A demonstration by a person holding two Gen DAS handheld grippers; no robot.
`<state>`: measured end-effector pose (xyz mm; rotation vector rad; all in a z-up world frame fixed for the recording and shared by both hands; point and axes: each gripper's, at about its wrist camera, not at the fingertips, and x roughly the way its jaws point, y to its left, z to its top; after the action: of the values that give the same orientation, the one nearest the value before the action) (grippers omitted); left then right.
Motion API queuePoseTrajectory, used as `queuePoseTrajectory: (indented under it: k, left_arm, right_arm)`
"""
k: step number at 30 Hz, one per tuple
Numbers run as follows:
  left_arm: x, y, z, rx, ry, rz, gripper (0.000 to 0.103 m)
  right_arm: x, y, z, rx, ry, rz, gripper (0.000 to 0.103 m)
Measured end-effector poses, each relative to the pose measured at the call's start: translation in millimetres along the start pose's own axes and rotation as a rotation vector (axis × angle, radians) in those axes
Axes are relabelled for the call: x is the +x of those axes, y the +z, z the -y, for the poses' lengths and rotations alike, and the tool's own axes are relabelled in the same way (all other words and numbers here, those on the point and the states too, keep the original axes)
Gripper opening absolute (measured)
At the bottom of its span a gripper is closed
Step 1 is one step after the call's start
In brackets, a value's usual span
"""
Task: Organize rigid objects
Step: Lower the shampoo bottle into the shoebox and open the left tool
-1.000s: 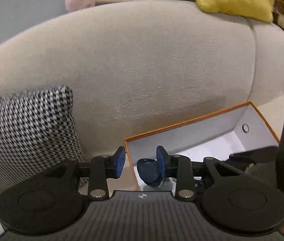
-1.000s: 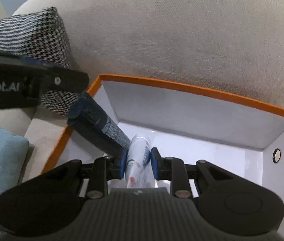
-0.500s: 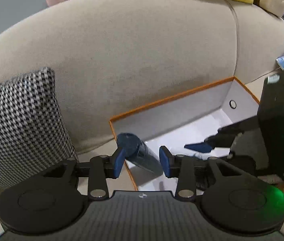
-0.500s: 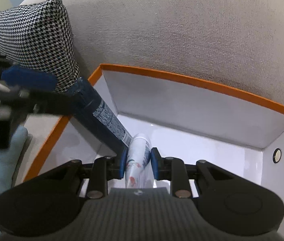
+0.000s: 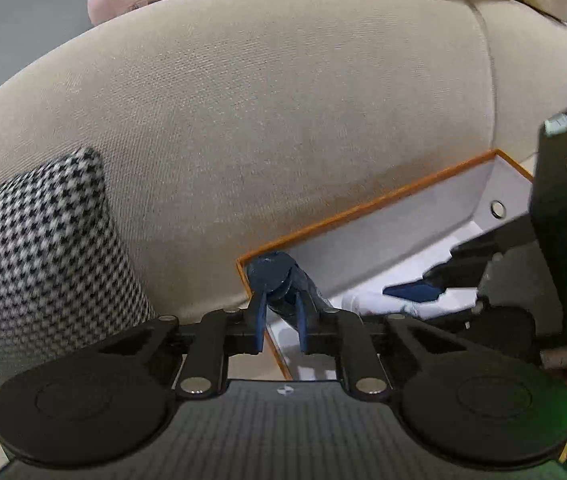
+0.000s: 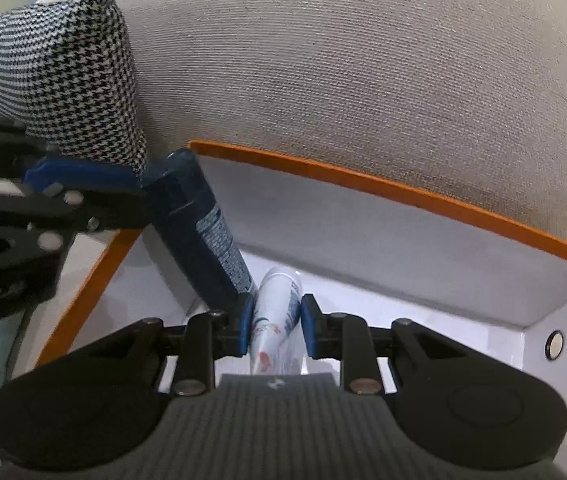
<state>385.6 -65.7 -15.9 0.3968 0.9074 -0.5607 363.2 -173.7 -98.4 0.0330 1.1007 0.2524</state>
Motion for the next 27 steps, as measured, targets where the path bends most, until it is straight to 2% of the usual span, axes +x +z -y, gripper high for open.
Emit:
queuePoseTrajectory:
  k: [2,3,4,5,6,7,9,13,17,19,21,23,24,27]
  left_arm:
    - [8,9,-2,-0.01,-0.01,-0.013,0.017]
    - [12,12,-4,-0.021,-0.031,-0.022,0.012]
    - [18,16,-5,-0.035,-0.077,-0.058,0.005]
    - [27,17,-5,-0.044,-0.123,-0.111,0.005]
    - [35,19,-4,-0.047,-0.145,-0.161,0.005]
    - [41,18,-1,-0.046,-0.126,-0.179,0.005]
    - [46,16,6,-0.021,-0.089,-0.167,0.005]
    - [32,12,-5,-0.038,-0.133,-0.09,0.006]
    - [6,11,-22,-0.094,-0.112,-0.017,0.007]
    - [-8,7,-21,-0.114,-0.079,-0.029,0.007]
    - [-11,6,-23,-0.124,-0.057,-0.042,0.008]
    - [-12,1,-24,-0.132,-0.06,-0.052,0.015]
    - [-11,-1,-25,-0.139,-0.067,-0.056,0.016]
    - [-6,-9,-29,-0.167,-0.092,-0.079,0.016]
  right_arm:
    - [4,2,6,0.021,-0.002,-0.008,0.026]
    - [5,3,10,0.031,-0.002,-0.009,0.026]
    - [6,3,13,0.039,-0.006,-0.008,0.026]
    - [7,3,16,0.045,-0.008,-0.008,0.026]
    - [8,3,20,0.048,-0.01,-0.008,0.026]
    - [9,3,23,0.05,-0.01,-0.012,0.026]
    - [13,1,27,0.047,-0.005,-0.033,0.026]
    - [13,-1,36,0.08,0.003,-0.01,0.026]
    - [15,4,44,0.111,0.034,-0.015,0.027]
    - [19,6,44,0.107,0.043,-0.038,0.031]
    - [14,8,38,0.072,0.034,-0.017,0.032]
    - [7,8,29,0.008,0.019,0.008,0.038]
    - [3,9,24,-0.024,0.022,0.021,0.043]
    - [-1,10,8,-0.111,0.042,0.042,0.047]
